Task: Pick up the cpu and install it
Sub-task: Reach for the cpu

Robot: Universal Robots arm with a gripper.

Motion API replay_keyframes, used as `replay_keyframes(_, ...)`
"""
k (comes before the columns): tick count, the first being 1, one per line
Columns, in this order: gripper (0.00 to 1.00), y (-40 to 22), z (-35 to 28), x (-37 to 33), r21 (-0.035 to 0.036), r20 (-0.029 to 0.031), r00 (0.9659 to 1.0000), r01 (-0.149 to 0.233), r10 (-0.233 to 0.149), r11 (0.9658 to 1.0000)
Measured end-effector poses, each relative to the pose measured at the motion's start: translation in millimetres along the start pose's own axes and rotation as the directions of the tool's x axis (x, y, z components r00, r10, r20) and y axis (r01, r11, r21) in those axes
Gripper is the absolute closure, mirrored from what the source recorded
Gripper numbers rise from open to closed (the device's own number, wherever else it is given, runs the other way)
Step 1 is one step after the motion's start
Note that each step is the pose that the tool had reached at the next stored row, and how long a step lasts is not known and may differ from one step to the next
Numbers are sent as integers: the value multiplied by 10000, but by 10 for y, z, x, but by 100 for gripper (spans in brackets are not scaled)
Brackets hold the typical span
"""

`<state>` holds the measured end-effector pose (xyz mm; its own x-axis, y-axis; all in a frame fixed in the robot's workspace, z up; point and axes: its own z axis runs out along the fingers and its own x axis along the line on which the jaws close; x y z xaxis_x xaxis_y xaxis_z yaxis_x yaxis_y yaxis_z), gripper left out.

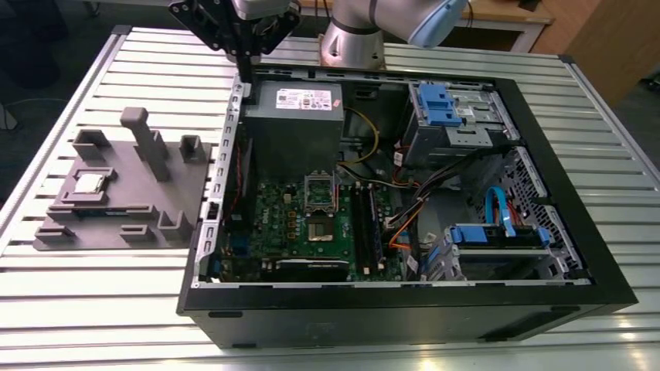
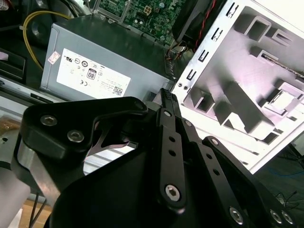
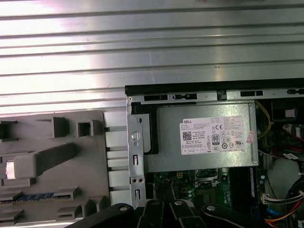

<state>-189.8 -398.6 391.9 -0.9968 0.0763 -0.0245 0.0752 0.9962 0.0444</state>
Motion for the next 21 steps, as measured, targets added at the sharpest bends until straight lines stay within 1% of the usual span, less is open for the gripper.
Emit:
replay_keyframes(12,90,-4,0,58,1,-1,10000,1,-1,10000)
replay_keyframes(21,90,-7,0,85,0,0,10000,2,-2,10000)
